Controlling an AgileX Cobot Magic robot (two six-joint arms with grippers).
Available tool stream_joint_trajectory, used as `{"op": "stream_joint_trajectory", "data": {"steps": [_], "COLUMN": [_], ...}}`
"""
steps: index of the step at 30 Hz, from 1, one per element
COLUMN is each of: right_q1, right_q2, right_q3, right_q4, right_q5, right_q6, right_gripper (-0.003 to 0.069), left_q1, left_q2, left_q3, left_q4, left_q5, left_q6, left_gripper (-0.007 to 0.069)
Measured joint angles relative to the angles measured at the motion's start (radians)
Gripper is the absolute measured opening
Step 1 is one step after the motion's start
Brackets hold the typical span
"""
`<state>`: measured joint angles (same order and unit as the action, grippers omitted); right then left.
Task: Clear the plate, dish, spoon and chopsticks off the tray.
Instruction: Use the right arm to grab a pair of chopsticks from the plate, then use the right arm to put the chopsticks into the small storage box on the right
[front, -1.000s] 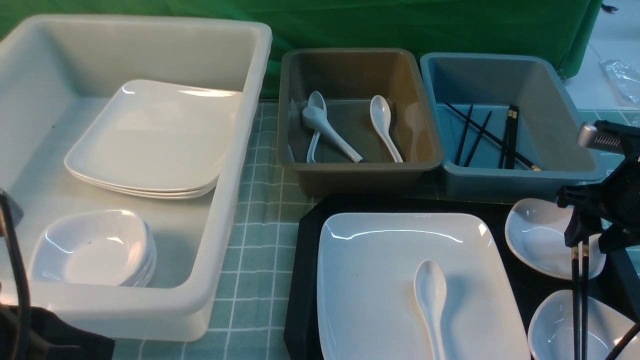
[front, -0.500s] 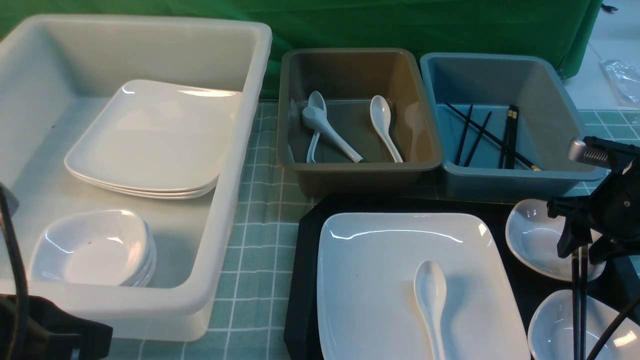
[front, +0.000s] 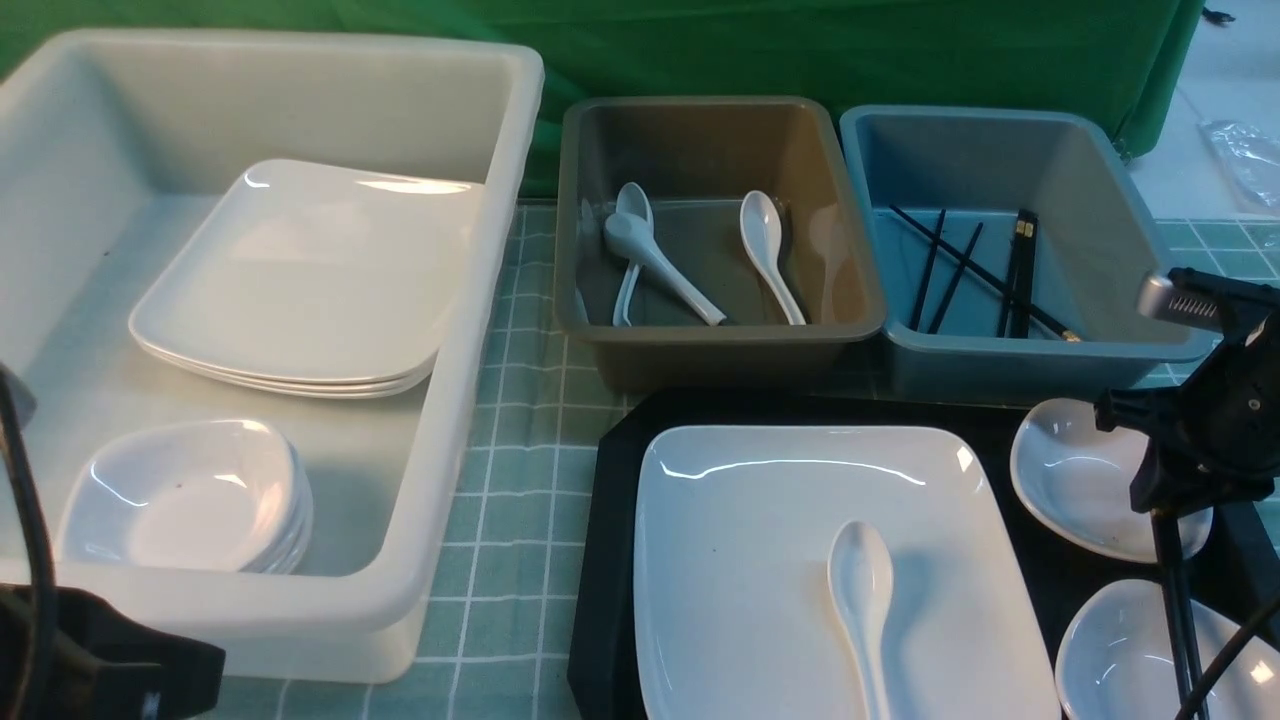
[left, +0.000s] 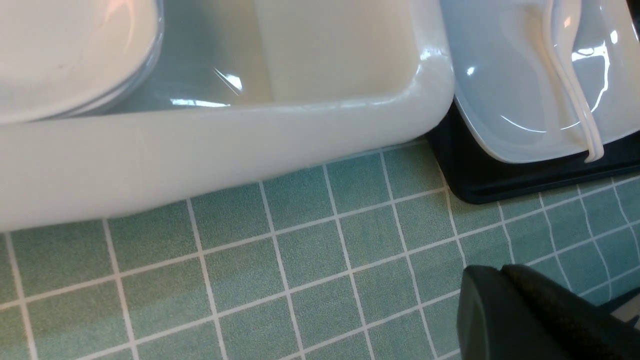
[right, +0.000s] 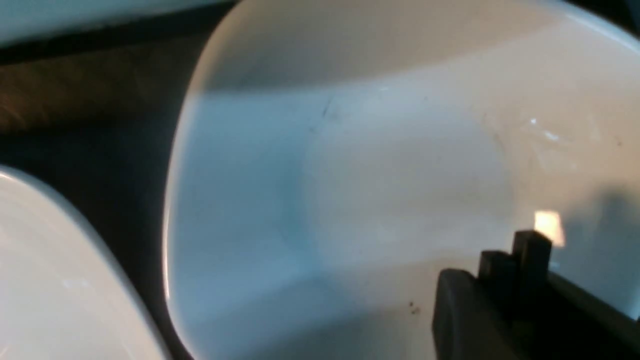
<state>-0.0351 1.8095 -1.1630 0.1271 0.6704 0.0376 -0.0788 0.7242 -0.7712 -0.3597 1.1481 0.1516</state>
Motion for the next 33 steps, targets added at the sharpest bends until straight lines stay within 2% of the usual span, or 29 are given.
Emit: {"op": "stream_joint_trajectory", "data": {"steps": [3, 7, 11, 15, 20, 23, 33], "right_q1": [0.0, 0.0, 0.0, 0.0, 0.001, 0.001, 0.007], "right_q2": [-0.058, -0.197, -0.274, -0.223, -0.034, 0.08, 0.305], "right_q3": [0.0, -0.002, -0.072, -0.28, -0.49, -0.567, -0.617], "right_q4": [0.008, 0.094, 0.157, 0.175, 0.177, 0.177, 0.178], "right_q5": [0.014, -0.024, -0.117, -0.284, -0.438, -0.475, -0.578], "right_q6": [-0.024, -0.095, -0.139, -0.145, -0.081, -0.029, 0.16], "right_gripper": [0.0163, 0.0163, 0.0163, 0.0163, 0.0163, 0.0163, 0.0163], "left_q1": [0.0, 0.0, 0.0, 0.0, 0.0, 0.0, 0.0], "left_q2": [0.0, 0.0, 0.005, 0.033, 0.064, 0.073, 0.073], "left_q3": [0.0, 0.0, 0.0, 0.0, 0.0, 0.0, 0.0], "left_q4": [0.002, 0.003, 0.004, 0.011, 0.017, 0.018, 0.018], "left_q5": [-0.001, -0.024, -0.049, -0.076, -0.08, -0.081, -0.084], "left_q6": [0.0, 0.0, 0.001, 0.001, 0.0, 0.0, 0.001], "left_gripper": [0.0, 0.0, 0.0, 0.0, 0.0, 0.0, 0.0]}}
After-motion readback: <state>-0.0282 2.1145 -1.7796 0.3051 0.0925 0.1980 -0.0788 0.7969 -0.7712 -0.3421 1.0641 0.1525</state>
